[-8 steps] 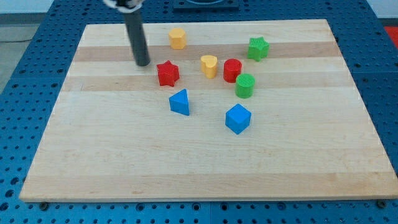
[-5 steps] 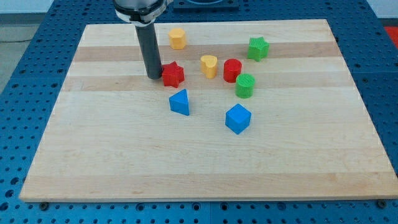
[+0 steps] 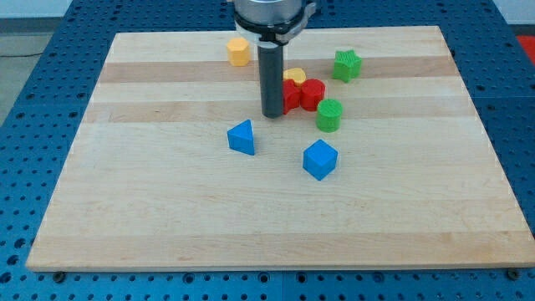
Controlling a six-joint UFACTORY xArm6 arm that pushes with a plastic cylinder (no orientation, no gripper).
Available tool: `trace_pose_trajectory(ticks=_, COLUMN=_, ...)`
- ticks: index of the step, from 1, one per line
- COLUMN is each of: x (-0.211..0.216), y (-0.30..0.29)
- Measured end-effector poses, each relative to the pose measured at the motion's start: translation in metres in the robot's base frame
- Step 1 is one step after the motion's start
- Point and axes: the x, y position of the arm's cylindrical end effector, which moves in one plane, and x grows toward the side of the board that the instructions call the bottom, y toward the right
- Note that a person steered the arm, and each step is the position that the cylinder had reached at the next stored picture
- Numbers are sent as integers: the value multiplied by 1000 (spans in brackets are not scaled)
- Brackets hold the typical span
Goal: Make a group of blocks by pushing the red star and blue triangle into the red circle
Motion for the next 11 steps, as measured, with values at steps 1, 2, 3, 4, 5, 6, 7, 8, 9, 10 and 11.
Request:
trace_pose_trajectory(ticks=1, x=-4, y=10)
trace_pose_trajectory(ticks=2, x=-4, y=-23)
trace_pose_trajectory(ticks=3, x=-1, y=-52)
trace_pose_trajectory(ticks=4, x=13, y=-89)
trace_pose_trajectory(ticks=5, x=49, y=-106)
trace_pose_trajectory(ticks=6, x=78, y=-99)
trace_pose_trajectory(ticks=7, x=78, y=-71)
trace_pose_trajectory(ticks=8, x=69, y=-47)
trace_pose_trajectory(ticks=9, x=55, y=-29)
trace_pose_trajectory(ticks=10, x=37, y=-18)
trace_pose_trajectory(ticks=11, x=24, y=-13)
